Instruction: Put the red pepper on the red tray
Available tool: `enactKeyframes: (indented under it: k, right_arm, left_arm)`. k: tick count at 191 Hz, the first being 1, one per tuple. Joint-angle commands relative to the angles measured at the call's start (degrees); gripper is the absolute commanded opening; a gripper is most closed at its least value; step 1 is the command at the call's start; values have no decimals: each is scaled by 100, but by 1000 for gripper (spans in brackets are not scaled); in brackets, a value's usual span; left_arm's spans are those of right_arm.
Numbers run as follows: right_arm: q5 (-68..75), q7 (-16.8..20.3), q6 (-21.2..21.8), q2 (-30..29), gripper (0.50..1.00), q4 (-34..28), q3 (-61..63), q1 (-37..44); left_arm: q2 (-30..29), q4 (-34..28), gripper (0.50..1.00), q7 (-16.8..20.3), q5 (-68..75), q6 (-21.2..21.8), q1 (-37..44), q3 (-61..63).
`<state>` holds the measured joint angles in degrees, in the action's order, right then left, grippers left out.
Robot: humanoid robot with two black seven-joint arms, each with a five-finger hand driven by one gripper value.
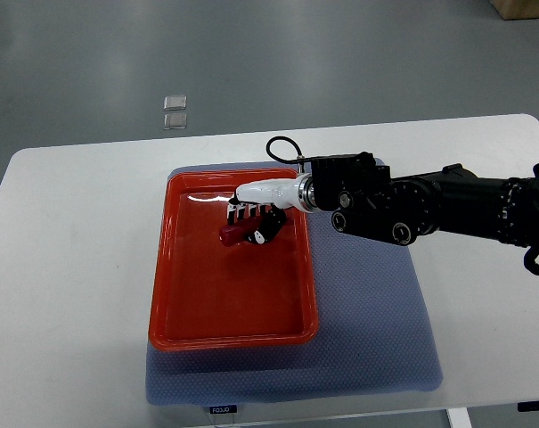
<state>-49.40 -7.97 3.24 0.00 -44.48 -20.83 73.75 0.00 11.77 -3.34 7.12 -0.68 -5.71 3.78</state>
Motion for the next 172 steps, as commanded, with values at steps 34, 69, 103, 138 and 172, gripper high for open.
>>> enactKeyframes:
  k: [34, 69, 103, 138, 172]
  right_arm:
    - [0, -29, 10, 0, 603, 27, -88, -124]
    - [97, -29, 63, 0, 787, 27, -71, -72]
    - [114, -29, 71, 0, 864, 27, 8, -54]
    - [167, -178, -17, 0, 876, 18, 474, -45]
    - [387, -398, -34, 0, 876, -8, 2250, -379]
  left_arm:
    - [0, 1, 1000, 0, 0, 7, 0, 0]
    - [0, -8, 1000, 0, 0, 7, 0, 0]
    - [0, -8, 1000, 0, -9, -2, 0, 0]
    - [0, -8, 1000, 0, 0, 7, 0, 0]
    - [0, 1, 1000, 0, 0, 7, 0, 0]
